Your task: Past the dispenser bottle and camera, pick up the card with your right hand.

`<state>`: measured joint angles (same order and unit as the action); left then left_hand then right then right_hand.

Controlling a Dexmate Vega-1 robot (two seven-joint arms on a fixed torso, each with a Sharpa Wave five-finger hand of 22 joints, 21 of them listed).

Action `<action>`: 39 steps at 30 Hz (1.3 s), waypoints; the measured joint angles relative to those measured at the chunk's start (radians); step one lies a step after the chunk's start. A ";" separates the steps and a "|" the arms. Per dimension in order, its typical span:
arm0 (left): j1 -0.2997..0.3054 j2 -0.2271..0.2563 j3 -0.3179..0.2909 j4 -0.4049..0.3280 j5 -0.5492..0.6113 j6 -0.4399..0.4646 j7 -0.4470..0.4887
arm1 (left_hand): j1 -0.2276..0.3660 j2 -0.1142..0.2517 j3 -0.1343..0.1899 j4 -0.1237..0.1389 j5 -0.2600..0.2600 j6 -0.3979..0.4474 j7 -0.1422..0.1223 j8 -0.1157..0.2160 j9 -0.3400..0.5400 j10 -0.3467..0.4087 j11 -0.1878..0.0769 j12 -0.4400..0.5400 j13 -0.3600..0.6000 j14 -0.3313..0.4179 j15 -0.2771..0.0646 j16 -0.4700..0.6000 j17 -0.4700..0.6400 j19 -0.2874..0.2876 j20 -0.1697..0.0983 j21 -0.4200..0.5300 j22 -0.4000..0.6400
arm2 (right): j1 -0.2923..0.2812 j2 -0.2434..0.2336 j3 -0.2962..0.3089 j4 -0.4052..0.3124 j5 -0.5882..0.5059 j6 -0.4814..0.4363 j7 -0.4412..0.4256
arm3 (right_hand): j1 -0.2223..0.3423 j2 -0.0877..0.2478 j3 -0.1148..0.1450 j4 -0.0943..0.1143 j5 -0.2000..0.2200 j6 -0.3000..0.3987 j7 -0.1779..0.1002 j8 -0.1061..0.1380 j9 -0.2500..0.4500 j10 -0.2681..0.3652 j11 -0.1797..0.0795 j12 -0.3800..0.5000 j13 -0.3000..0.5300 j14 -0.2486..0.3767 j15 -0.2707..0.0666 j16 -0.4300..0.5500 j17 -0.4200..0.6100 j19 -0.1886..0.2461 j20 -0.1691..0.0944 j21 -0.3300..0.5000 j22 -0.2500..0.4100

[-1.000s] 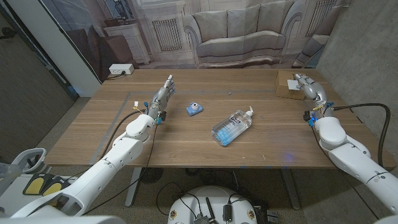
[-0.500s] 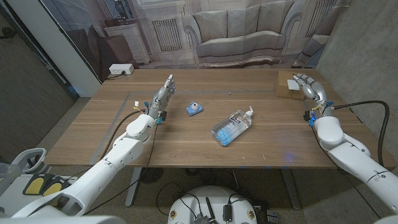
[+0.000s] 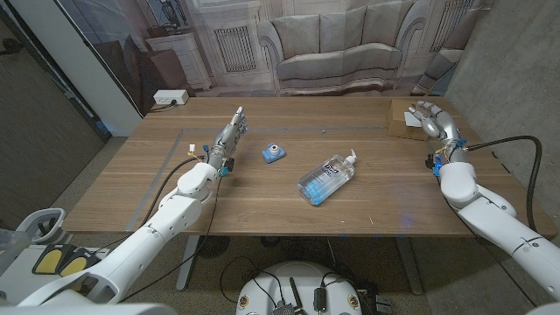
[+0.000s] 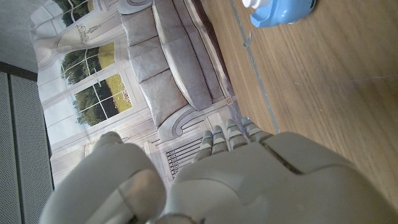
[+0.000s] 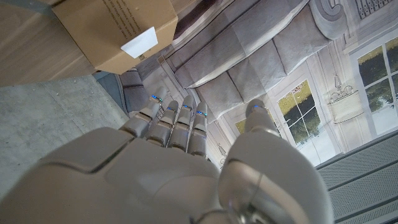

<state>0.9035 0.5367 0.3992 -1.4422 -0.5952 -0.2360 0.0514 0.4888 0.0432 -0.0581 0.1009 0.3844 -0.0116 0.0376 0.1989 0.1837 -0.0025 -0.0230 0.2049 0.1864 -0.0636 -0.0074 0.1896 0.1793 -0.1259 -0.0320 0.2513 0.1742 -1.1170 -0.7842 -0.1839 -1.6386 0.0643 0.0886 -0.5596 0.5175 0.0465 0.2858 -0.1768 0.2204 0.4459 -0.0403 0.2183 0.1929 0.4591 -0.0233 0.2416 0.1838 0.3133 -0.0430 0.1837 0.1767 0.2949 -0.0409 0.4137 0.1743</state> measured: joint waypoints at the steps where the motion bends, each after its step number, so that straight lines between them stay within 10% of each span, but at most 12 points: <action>1: 0.001 0.001 -0.001 -0.001 0.000 0.000 0.000 | 0.000 0.000 0.000 0.000 0.000 0.000 0.000 0.000 0.000 0.000 0.000 0.000 0.000 0.000 0.000 0.000 0.000 0.000 0.000 -0.002 0.000 | 0.000 -0.001 -0.001 -0.003 -0.005 -0.004 -0.004 | 0.009 -0.008 0.000 0.000 0.000 0.001 -0.001 0.000 0.000 0.002 -0.002 0.000 0.000 0.000 0.000 0.000 0.000 0.000 0.000 0.000 0.000; 39: 0.050 0.024 -0.014 -0.074 0.007 0.009 0.039 | 0.000 0.000 -0.008 0.000 0.000 0.000 0.000 0.000 0.000 0.000 0.000 0.000 0.000 0.000 0.000 0.000 0.000 -0.002 -0.002 -0.012 0.000 | -0.020 -0.029 -0.032 -0.057 -0.202 -0.163 -0.133 | 0.172 -0.061 0.036 -0.003 0.019 0.065 -0.054 0.005 0.000 0.038 -0.048 0.000 0.000 0.016 0.002 0.000 0.000 0.019 0.000 -0.033 0.000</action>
<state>0.9538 0.5607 0.3853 -1.5162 -0.5882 -0.2274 0.0907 0.4888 0.0432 -0.0663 0.1008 0.3844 -0.0116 0.0376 0.1990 0.1837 -0.0026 -0.0230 0.2049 0.1864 -0.0636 -0.0074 0.1896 0.1793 -0.1279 -0.0341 0.2392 0.1742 -1.1368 -0.8129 -0.2156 -1.6955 -0.1377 -0.0742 -0.6922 0.6891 -0.0143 0.3219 -0.1794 0.2398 0.5112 -0.0947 0.2236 0.1928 0.4972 -0.0709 0.2412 0.1838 0.3296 -0.0412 0.1837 0.1770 0.3136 -0.0407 0.3804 0.1743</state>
